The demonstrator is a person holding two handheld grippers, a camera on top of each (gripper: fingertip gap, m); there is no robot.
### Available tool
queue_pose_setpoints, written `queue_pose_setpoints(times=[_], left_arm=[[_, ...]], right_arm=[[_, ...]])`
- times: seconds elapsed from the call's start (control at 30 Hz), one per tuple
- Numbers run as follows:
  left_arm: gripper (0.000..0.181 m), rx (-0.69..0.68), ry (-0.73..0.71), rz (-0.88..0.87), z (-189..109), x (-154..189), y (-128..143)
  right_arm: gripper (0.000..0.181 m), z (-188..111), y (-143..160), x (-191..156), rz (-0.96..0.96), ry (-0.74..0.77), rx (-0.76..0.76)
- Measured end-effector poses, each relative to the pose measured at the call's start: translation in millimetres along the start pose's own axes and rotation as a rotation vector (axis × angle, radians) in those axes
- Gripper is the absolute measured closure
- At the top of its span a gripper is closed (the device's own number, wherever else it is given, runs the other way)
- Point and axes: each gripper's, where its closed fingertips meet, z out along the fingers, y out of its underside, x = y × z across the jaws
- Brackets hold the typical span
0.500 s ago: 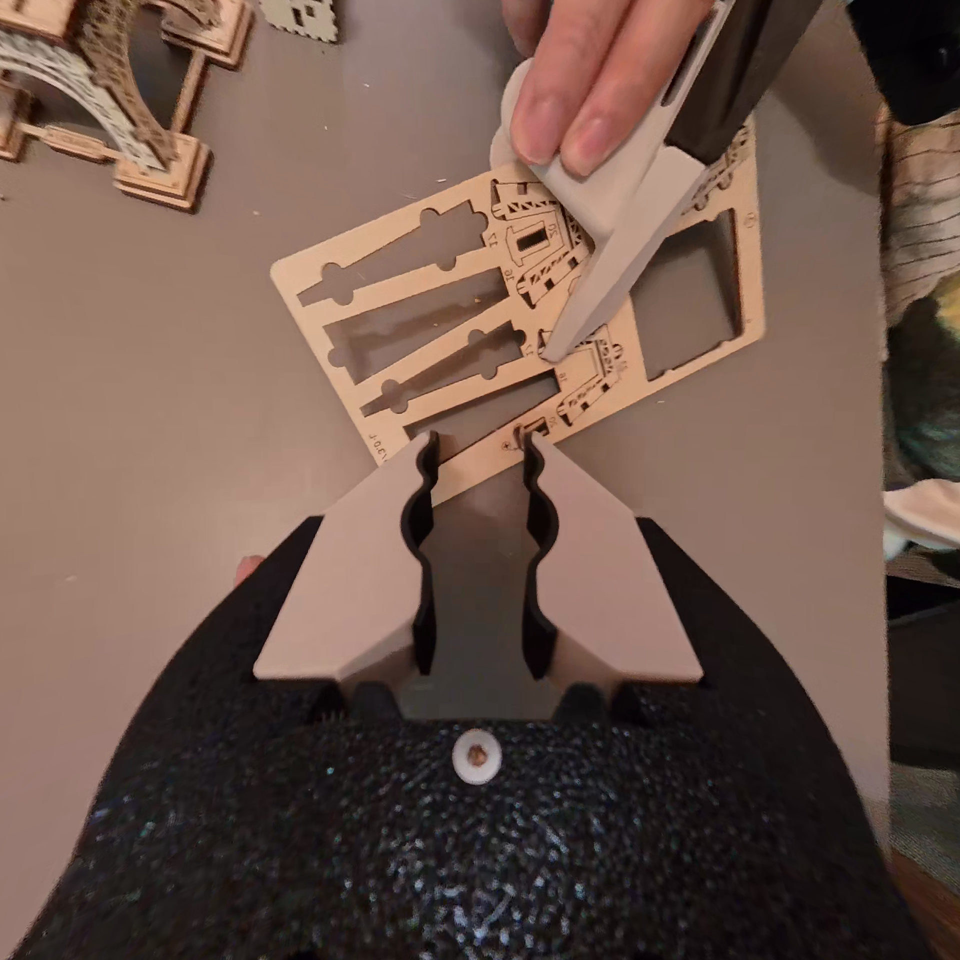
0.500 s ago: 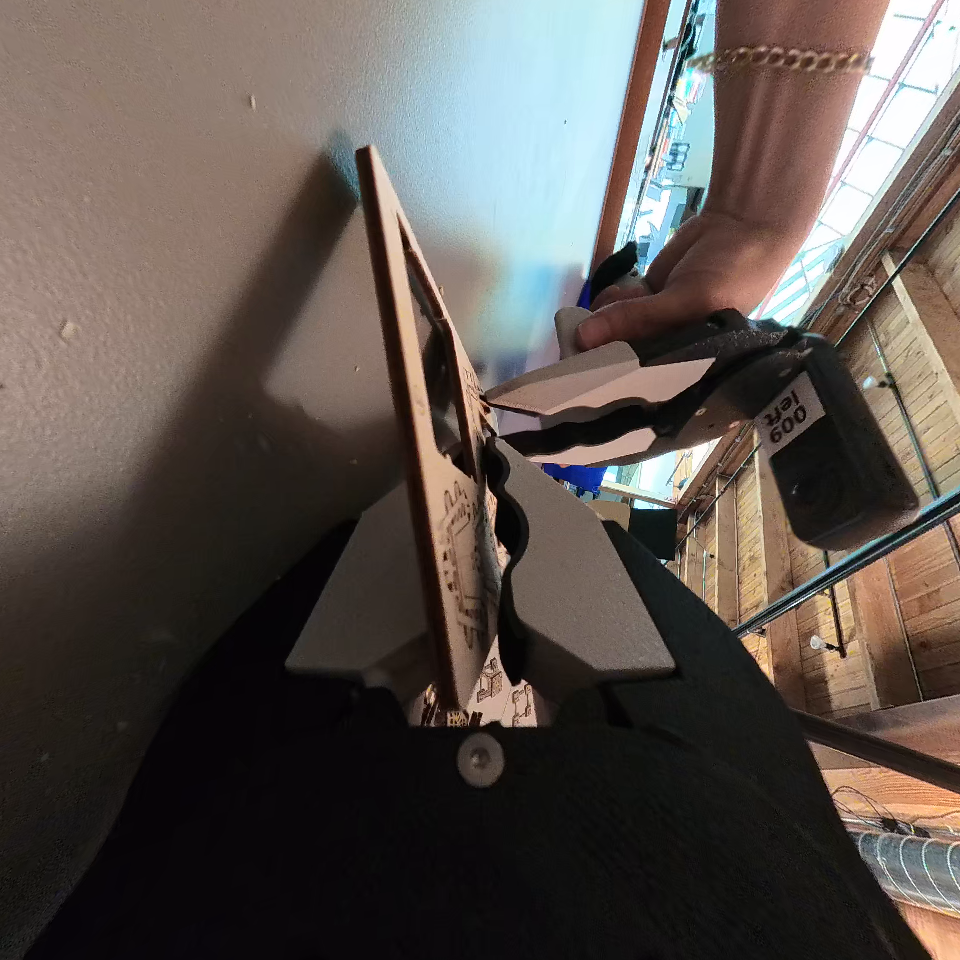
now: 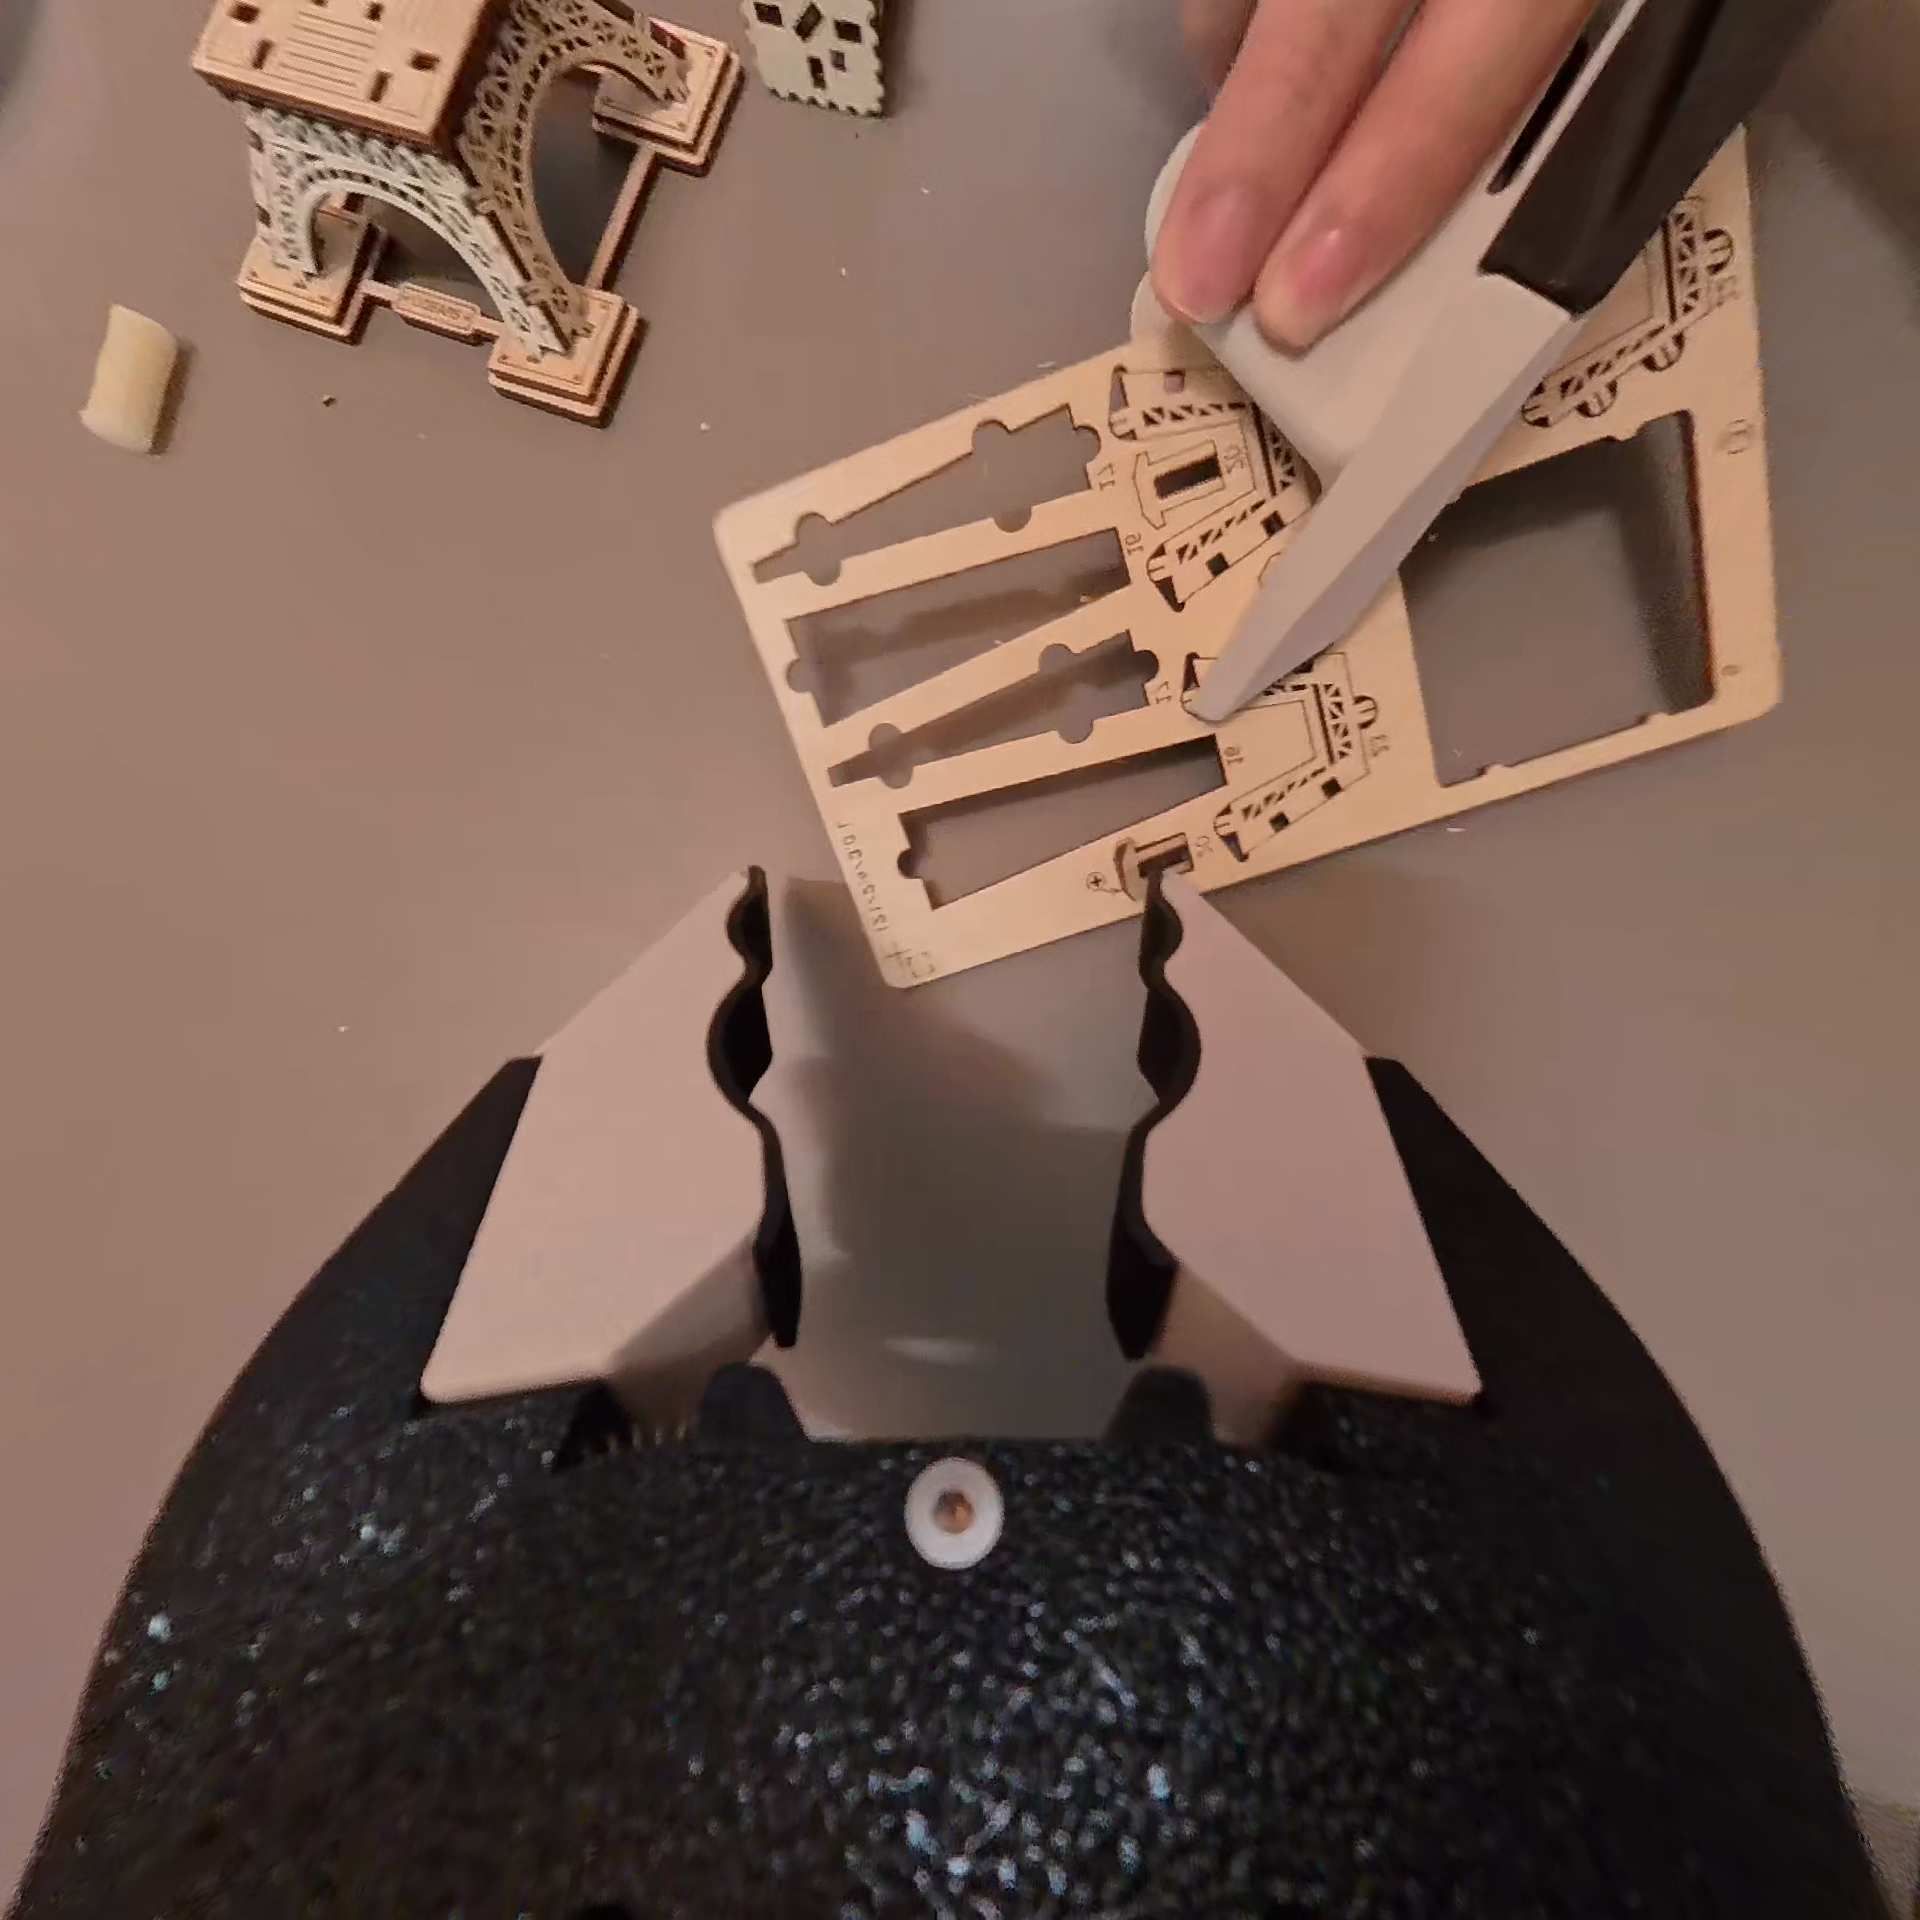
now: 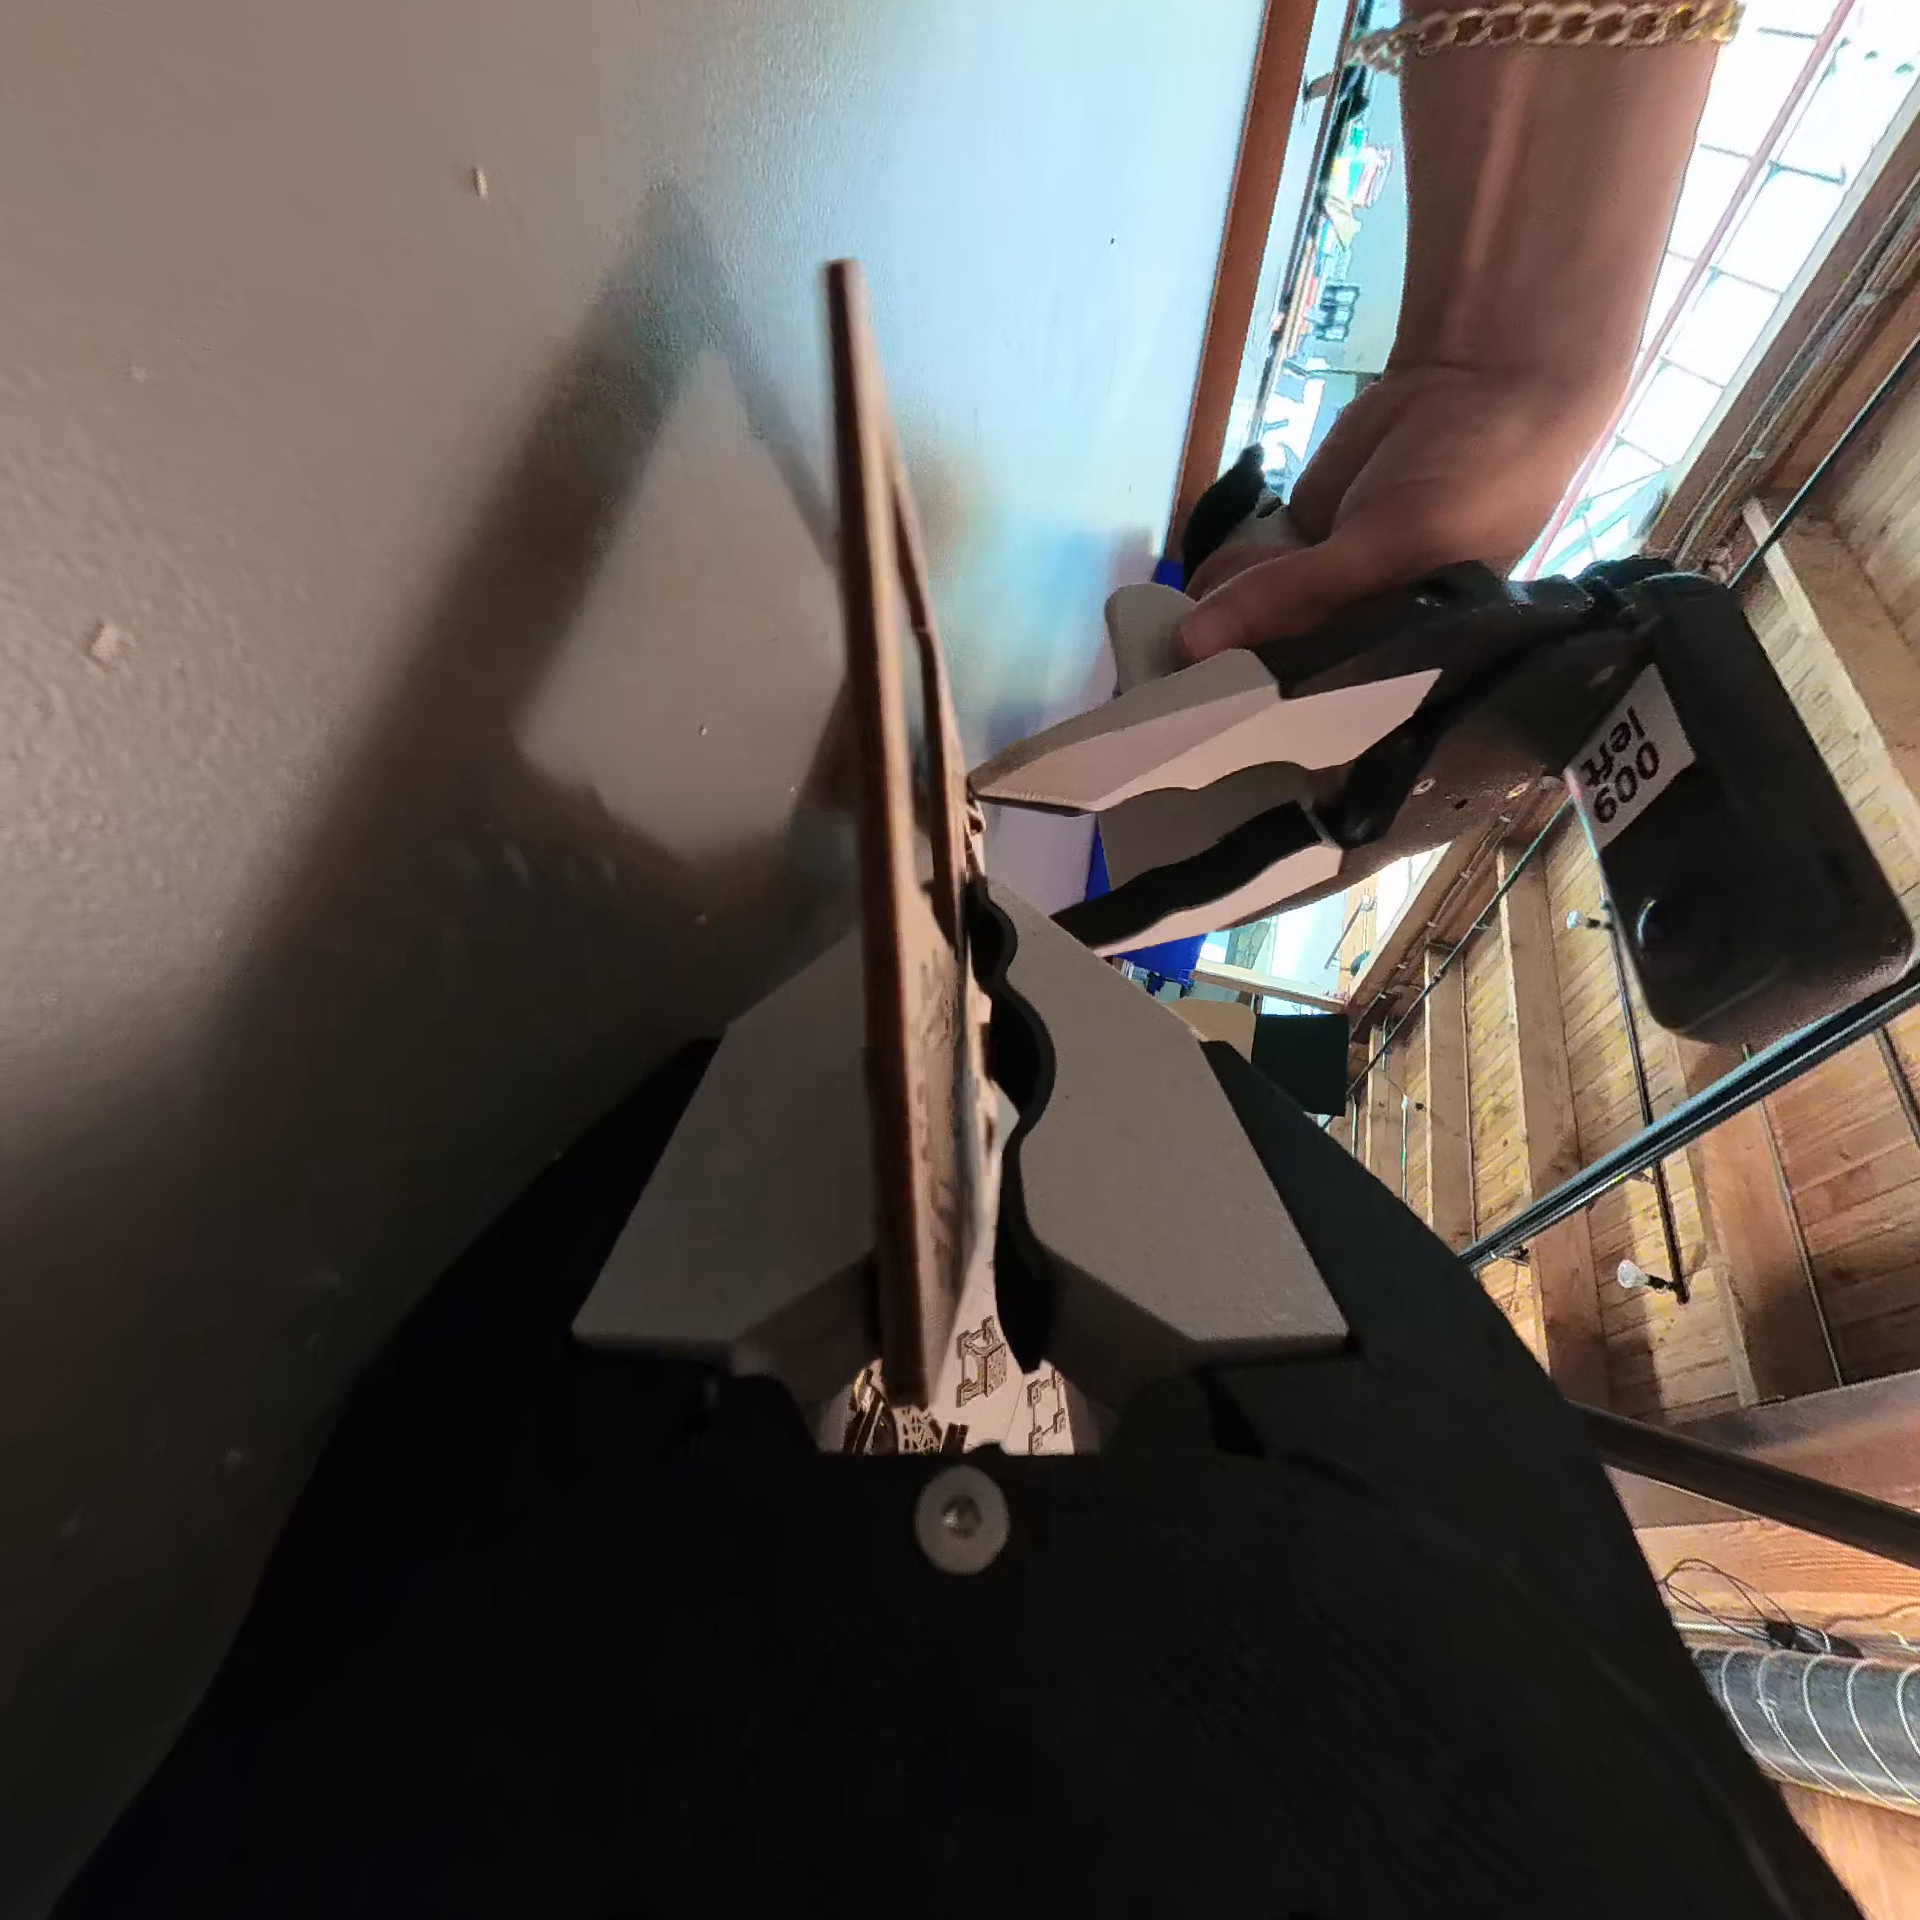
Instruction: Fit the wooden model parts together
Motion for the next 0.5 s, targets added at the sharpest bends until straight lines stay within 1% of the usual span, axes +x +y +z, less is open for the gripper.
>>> queue_pose_setpoints(times=[0.03,0.17,0.2,0.27,0.37,0.43,0.5], left_arm=[[0.111,0.005,-0.010,0.000,-1.9,-2.0,-0.8],[0.115,-0.014,-0.035,0.005,-2.4,-6.6,1.2],[0.115,-0.022,-0.026,0.009,-1.6,-5.1,1.4],[0.117,-0.026,-0.036,0.021,-2.9,-5.9,0.5],[0.113,-0.006,-0.032,0.025,-3.8,-4.9,-4.2],[0.114,-0.010,-0.021,0.031,-2.1,-2.8,-4.9],[0.112,-0.024,-0.029,0.032,-1.7,-3.9,-4.4]], right_arm=[[0.178,-0.1,0.1,0.5,-0.001,0.005,0.000],[0.179,0.6,0.0,0.2,0.003,0.005,0.002],[0.176,0.7,-0.3,-0.4,0.004,-0.001,0.005],[0.178,0.7,-0.2,-0.2,0.007,0.005,0.006],[0.179,1.0,0.0,-0.4,0.011,0.006,0.006],[0.178,1.1,0.1,-0.9,0.013,0.004,0.006],[0.177,1.1,0.1,-1.5,0.014,0.002,0.006]])
